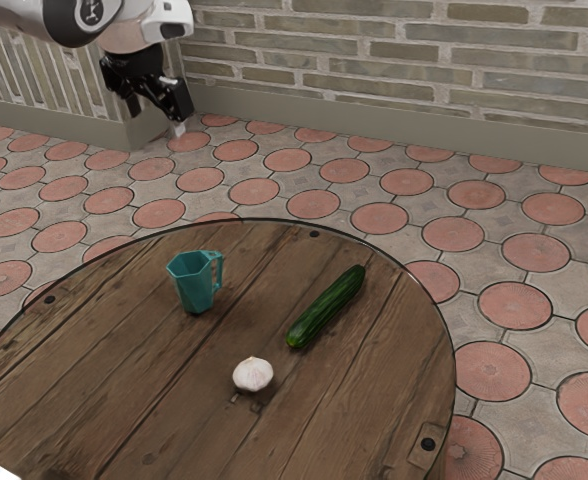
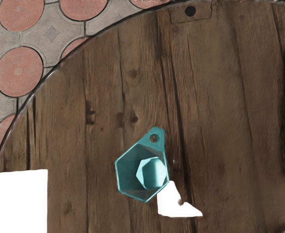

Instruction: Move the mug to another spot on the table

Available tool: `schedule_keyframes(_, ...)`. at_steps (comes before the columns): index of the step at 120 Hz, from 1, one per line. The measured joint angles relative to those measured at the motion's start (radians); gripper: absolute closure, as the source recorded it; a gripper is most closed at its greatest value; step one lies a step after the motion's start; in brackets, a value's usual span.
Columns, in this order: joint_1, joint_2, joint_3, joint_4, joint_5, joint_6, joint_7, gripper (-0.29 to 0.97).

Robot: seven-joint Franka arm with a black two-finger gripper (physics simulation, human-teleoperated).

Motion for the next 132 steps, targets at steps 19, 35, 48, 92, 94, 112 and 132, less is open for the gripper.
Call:
schedule_keyframes(19,0.003,0.111,-0.002,0.001,0.006,0.034,0.017,0.00)
schedule_keyframes(35,0.002,0.250,0.020,0.044,0.010,0.047,0.029,0.00)
schedule_keyframes(48,0.031,0.344,0.035,0.051,0.005,0.045,0.039,0.00)
schedule_keyframes(92,0.091,0.564,-0.019,0.085,-0.084,0.156,0.213,0.00)
schedule_keyframes(94,0.092,0.572,-0.019,0.091,-0.085,0.162,0.222,0.00)
schedule_keyframes(112,0.107,0.604,-0.030,0.102,-0.089,0.192,0.295,-0.03)
schedule_keyframes(132,0.109,0.614,-0.031,0.101,-0.084,0.205,0.358,0.18)
